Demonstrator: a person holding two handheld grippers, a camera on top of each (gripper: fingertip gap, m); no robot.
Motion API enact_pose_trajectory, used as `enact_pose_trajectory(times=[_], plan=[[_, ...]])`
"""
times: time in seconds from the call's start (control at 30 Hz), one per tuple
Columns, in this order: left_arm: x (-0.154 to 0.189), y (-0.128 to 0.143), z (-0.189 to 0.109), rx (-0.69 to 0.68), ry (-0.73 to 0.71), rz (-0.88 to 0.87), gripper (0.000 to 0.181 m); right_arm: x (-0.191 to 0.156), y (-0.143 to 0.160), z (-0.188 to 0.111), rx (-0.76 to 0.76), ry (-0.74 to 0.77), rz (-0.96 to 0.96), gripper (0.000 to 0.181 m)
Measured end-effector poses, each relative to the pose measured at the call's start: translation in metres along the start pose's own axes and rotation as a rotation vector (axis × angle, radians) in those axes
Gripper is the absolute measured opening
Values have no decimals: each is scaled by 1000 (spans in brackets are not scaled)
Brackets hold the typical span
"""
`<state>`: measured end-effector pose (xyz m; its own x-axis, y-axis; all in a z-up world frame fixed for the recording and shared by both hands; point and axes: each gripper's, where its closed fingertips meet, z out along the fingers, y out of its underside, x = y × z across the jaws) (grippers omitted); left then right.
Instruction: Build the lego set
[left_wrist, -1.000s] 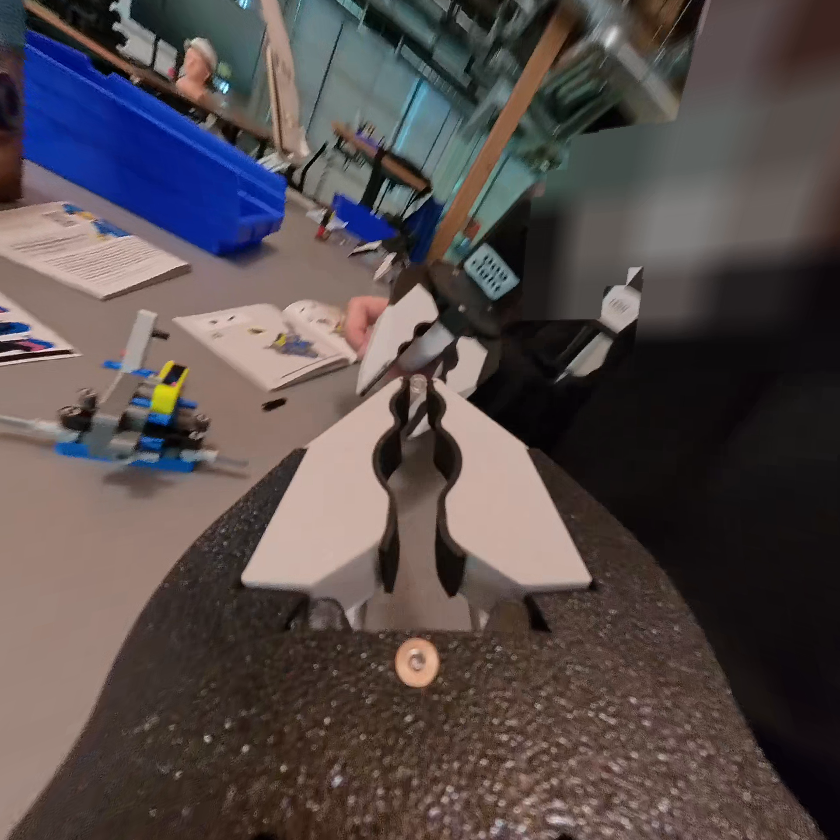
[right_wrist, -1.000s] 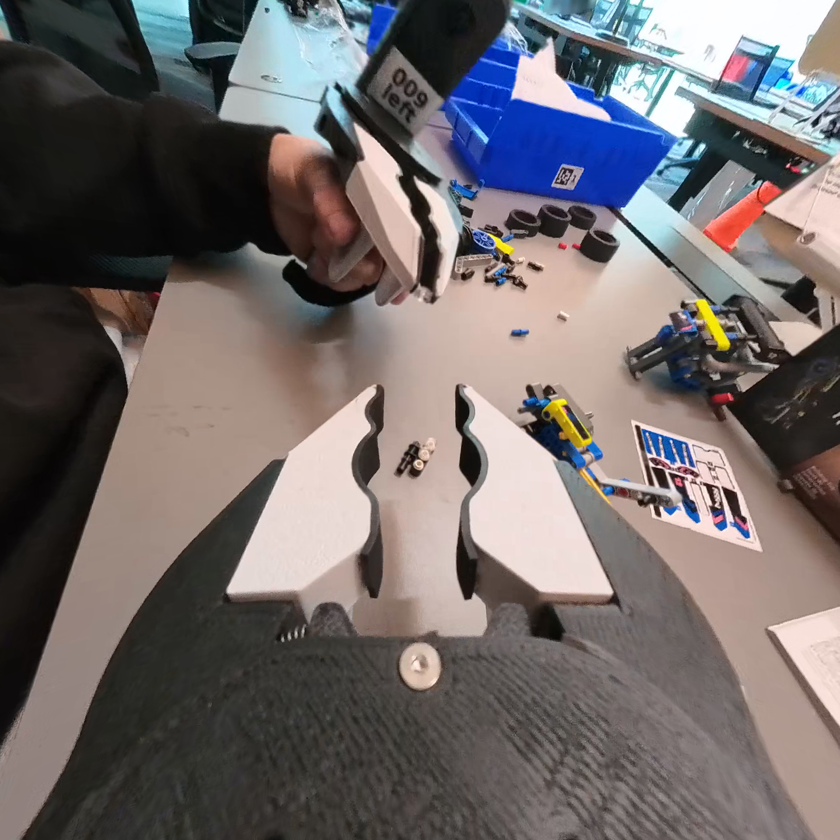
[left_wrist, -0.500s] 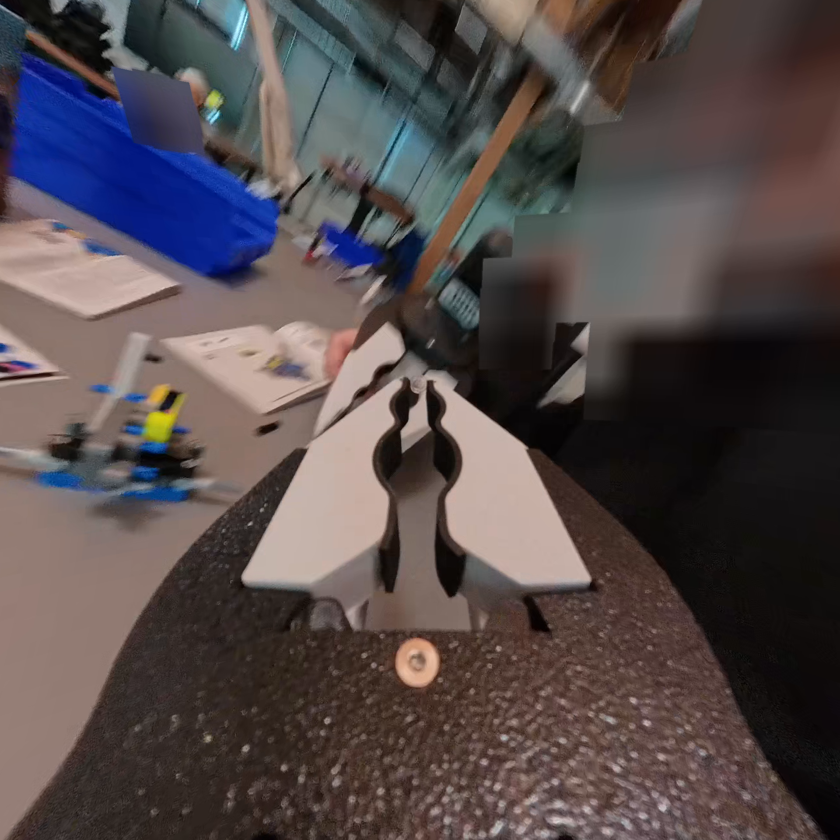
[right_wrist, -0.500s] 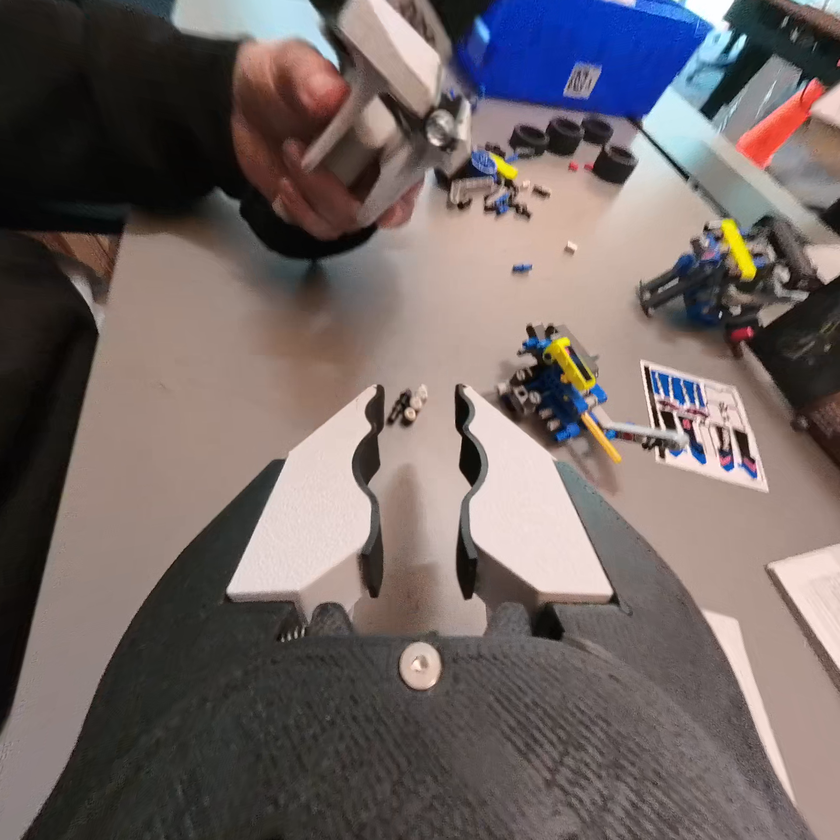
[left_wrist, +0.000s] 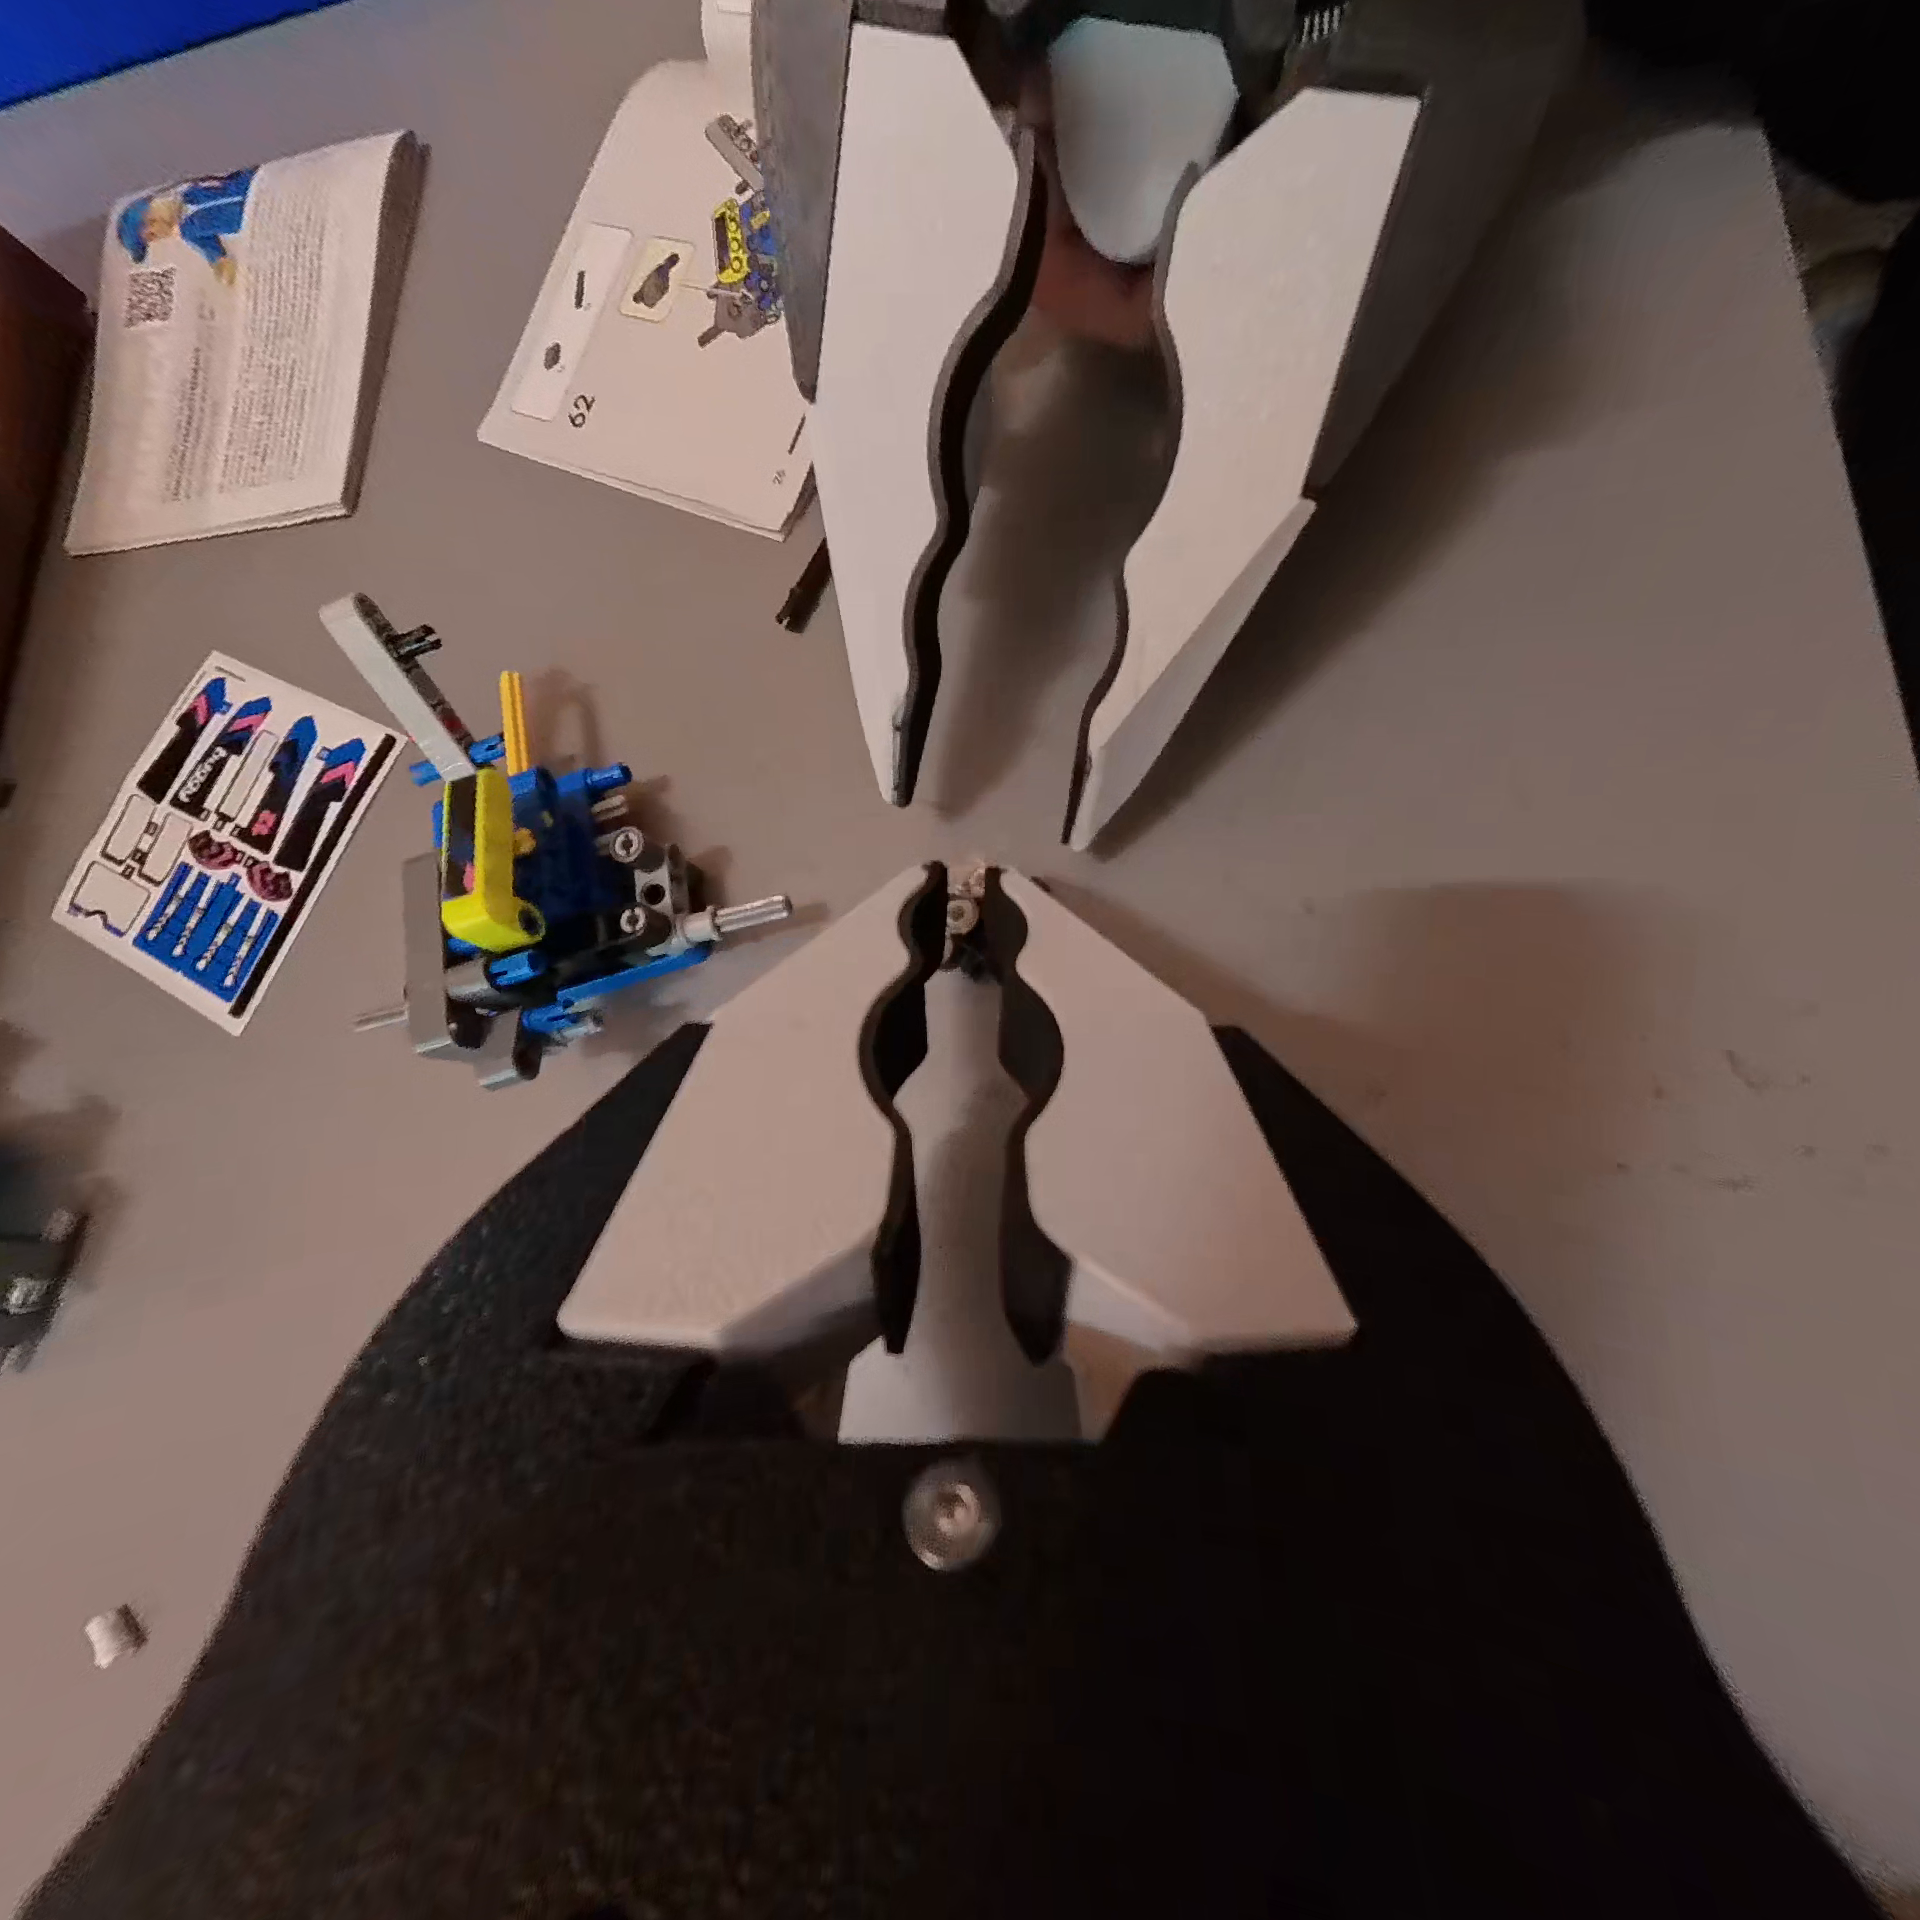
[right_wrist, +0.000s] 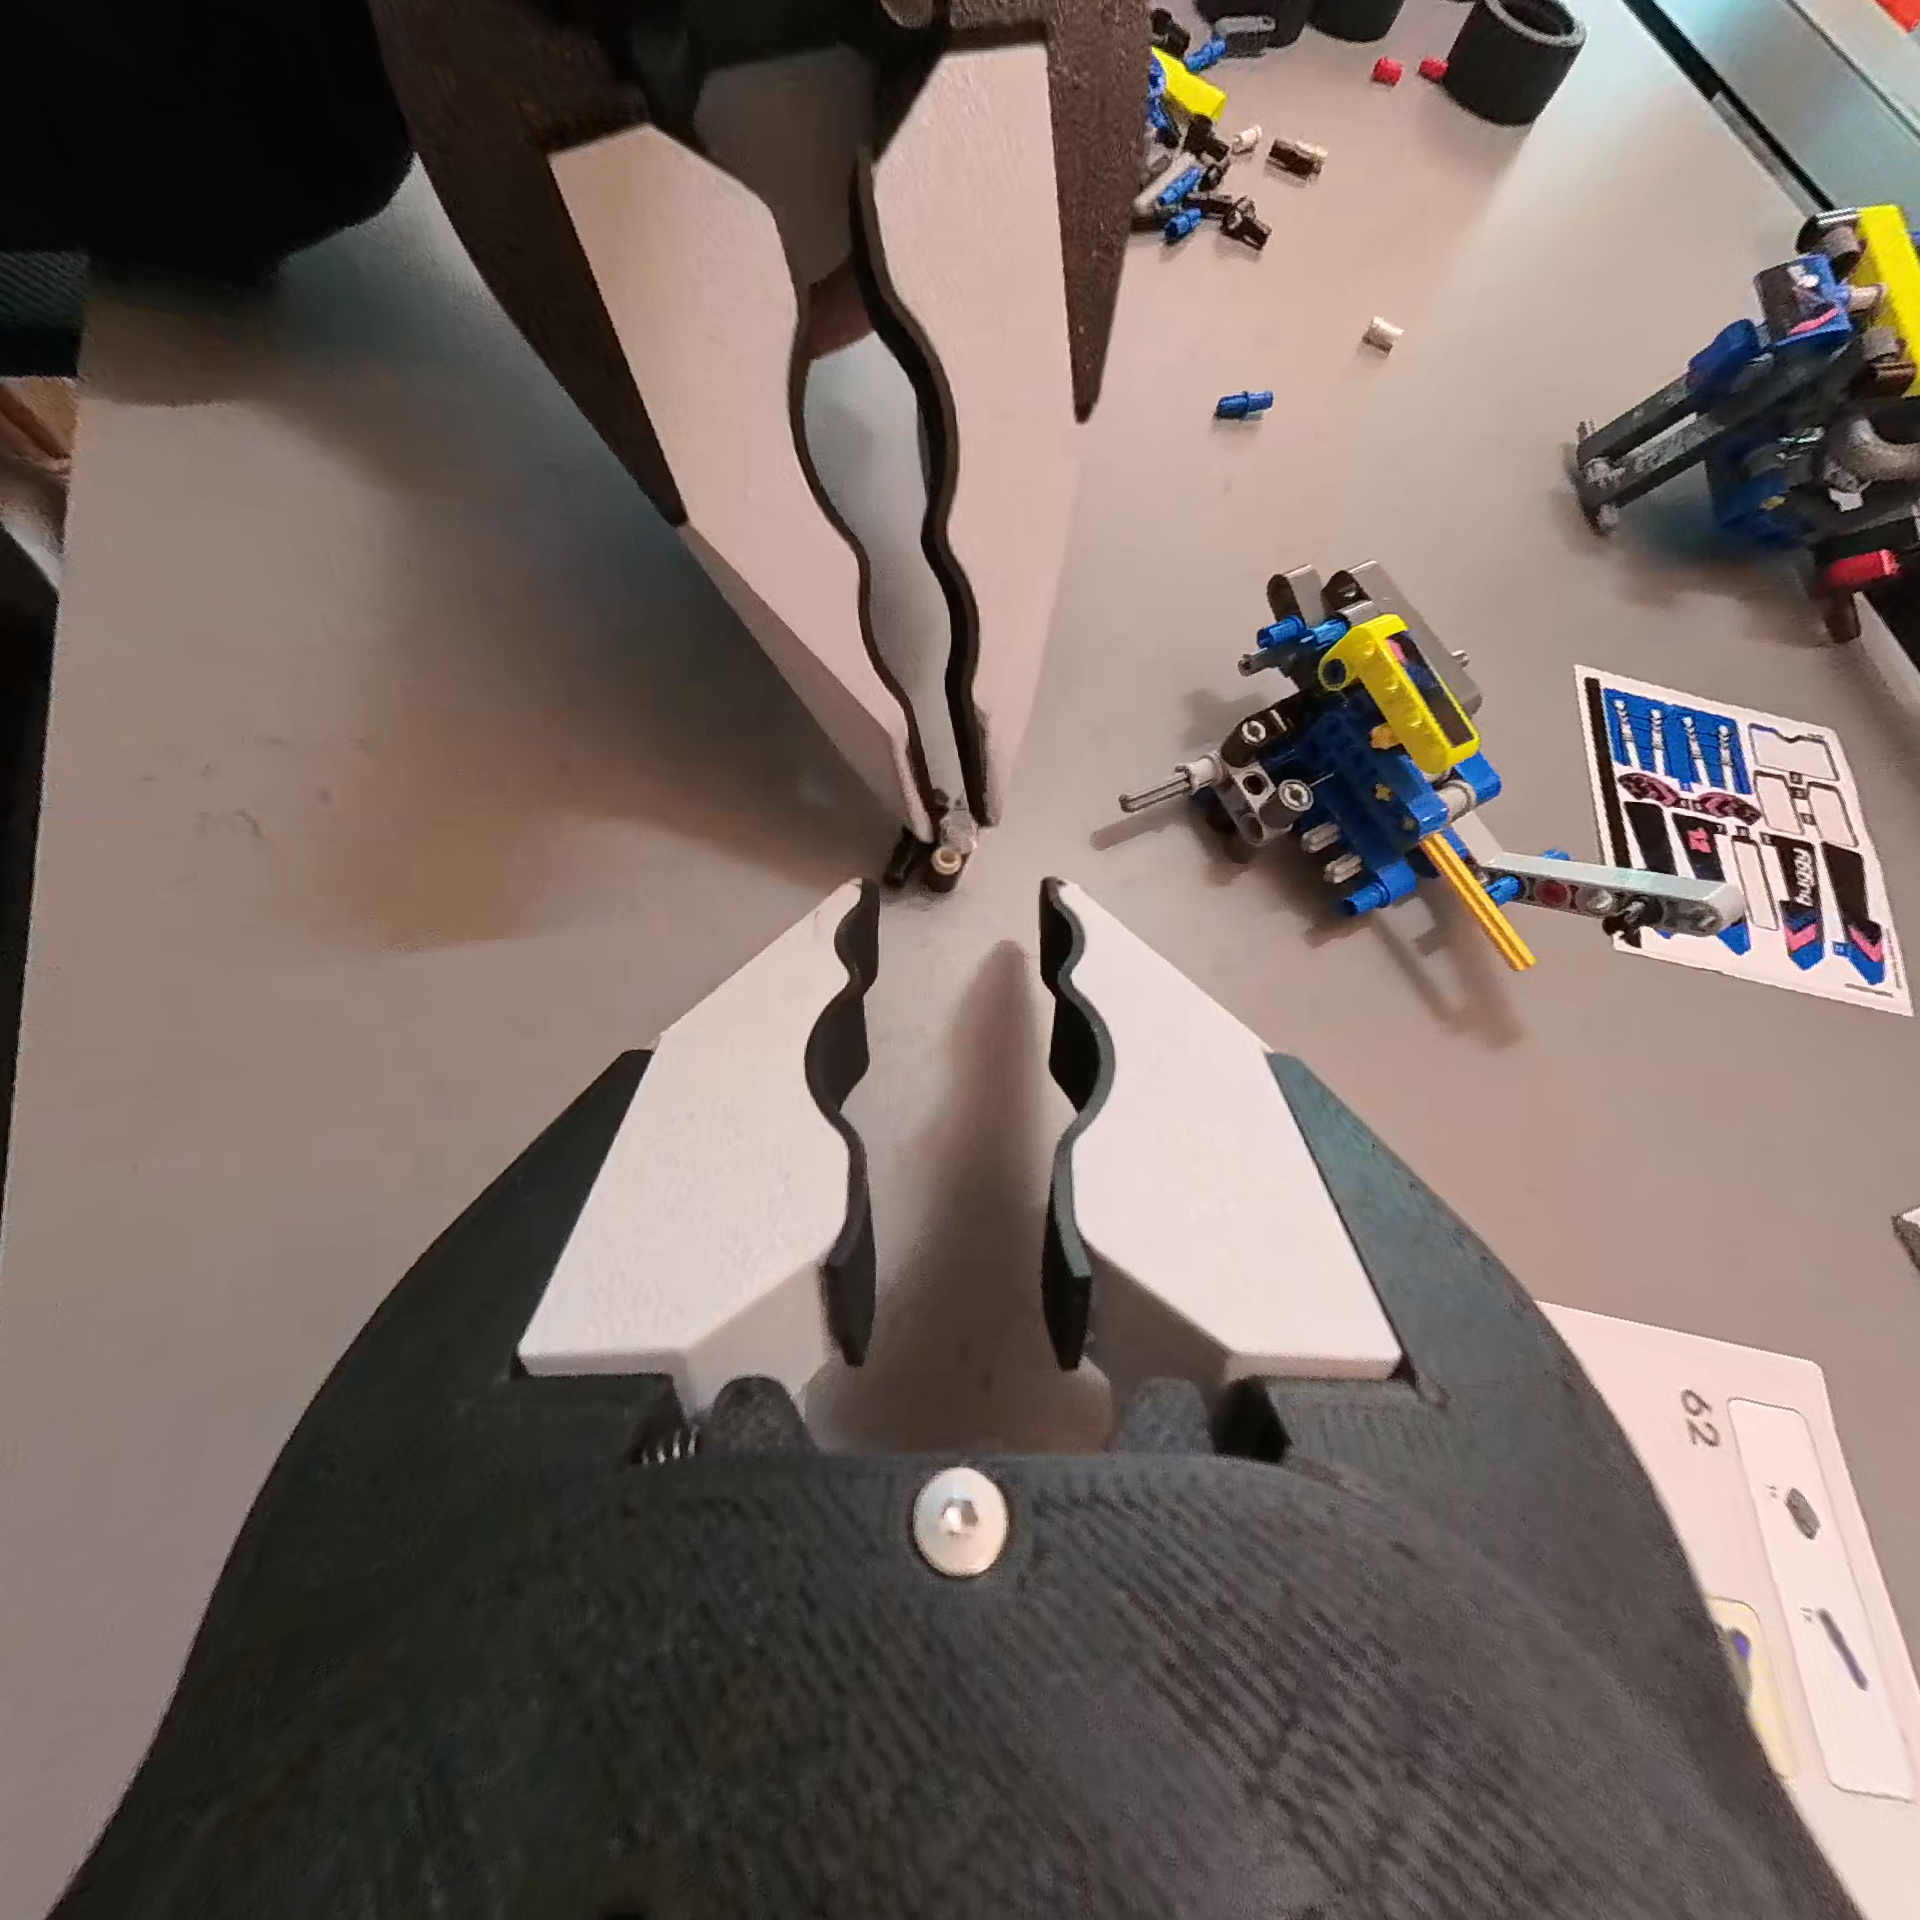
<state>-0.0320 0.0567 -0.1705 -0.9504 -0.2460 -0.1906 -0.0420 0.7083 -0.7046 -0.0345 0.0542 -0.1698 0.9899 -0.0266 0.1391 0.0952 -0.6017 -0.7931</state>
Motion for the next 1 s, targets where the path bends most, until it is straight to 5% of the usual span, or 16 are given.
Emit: enact_pose_trajectory(times=[0.6,0.8,1.0], plan=[[2,2,7,-15,58,-111,3,-16,-11,-3,103,-57,-229,25],[2,2,7,-32,79,-145,3,-15,1,5,22,-51,-269,23],[0,3,8,-122,34,-39,3,-9,2,6,14,-27,-221,16]])
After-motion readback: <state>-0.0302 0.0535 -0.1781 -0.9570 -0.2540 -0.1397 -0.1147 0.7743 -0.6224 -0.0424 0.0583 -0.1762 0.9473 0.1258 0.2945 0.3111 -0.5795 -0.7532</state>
